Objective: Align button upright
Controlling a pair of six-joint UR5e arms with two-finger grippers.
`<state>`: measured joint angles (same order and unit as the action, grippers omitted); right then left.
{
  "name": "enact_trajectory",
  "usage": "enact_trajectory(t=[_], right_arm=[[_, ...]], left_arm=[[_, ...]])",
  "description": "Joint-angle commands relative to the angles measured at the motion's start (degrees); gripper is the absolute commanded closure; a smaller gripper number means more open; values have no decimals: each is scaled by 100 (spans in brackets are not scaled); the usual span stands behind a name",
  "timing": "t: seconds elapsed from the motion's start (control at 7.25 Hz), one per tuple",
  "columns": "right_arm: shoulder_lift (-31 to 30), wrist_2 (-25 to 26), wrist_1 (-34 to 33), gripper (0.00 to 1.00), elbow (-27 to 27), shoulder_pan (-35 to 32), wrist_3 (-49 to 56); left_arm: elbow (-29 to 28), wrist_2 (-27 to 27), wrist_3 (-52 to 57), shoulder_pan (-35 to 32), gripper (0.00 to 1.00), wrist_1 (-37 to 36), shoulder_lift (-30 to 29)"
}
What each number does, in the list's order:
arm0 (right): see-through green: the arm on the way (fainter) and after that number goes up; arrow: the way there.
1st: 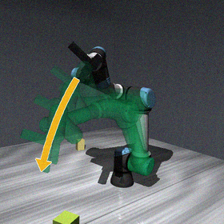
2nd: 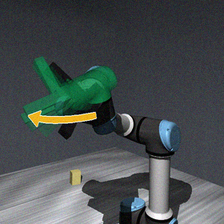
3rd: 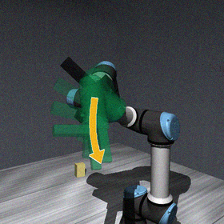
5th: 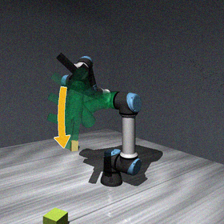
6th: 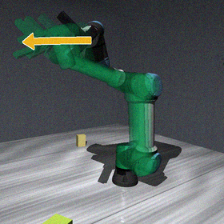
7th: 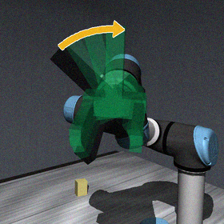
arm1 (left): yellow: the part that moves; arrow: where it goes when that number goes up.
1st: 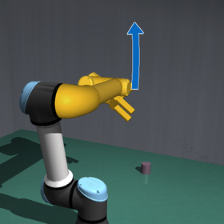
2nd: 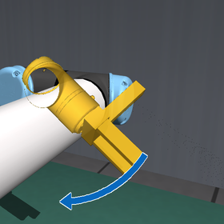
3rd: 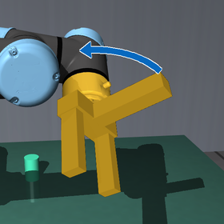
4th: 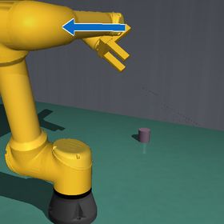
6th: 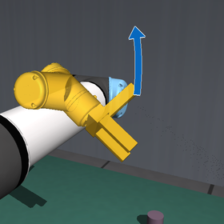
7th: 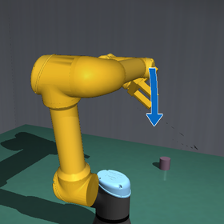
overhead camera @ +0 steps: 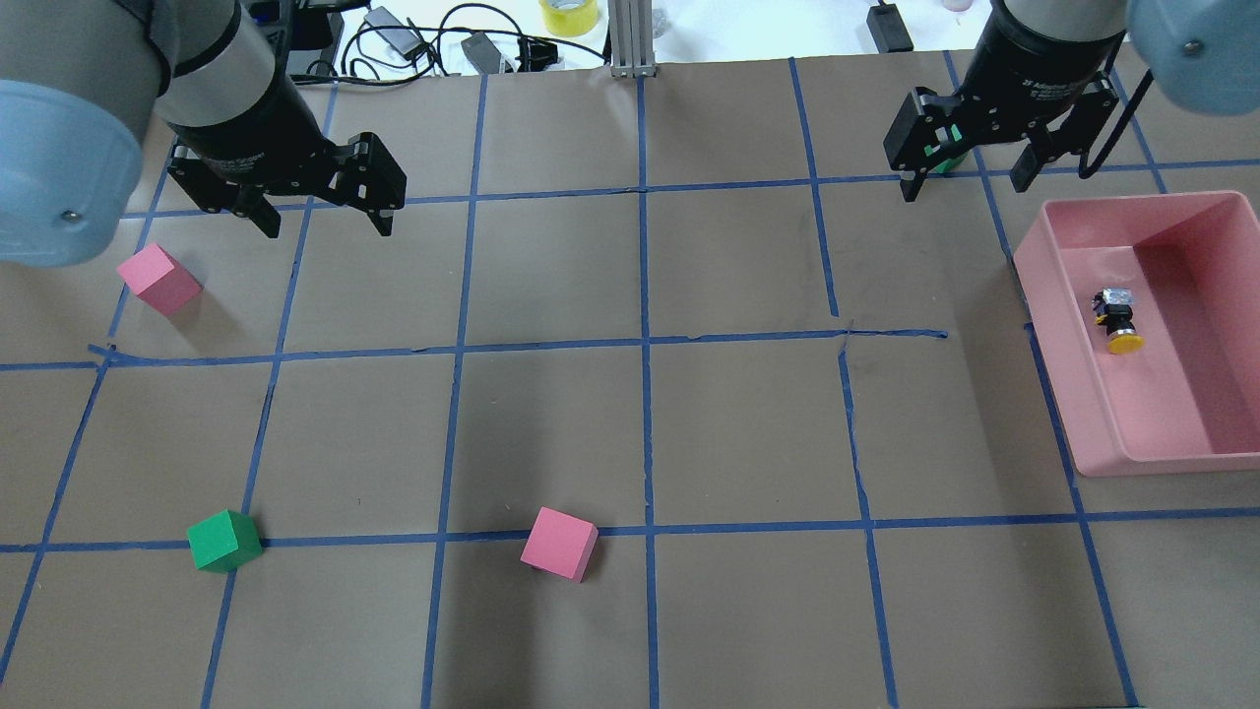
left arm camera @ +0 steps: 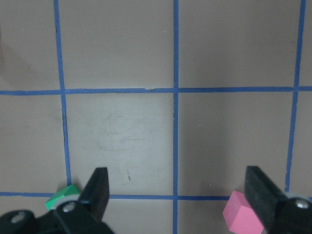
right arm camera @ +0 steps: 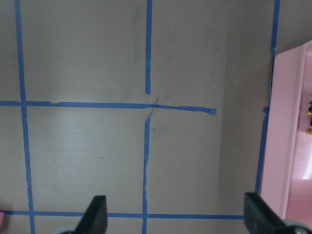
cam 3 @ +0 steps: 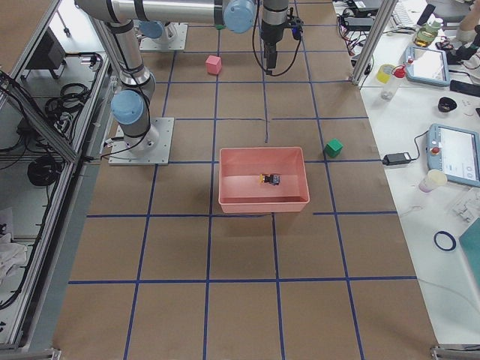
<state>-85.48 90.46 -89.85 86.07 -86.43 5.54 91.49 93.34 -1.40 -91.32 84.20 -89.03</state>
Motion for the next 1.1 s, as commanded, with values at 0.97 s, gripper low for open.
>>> enact_trajectory(t=[0.97], right_arm=[[988,191,-2345,0,995,2630,2713]], left_arm=[[0,9,0,0,0,0,0]])
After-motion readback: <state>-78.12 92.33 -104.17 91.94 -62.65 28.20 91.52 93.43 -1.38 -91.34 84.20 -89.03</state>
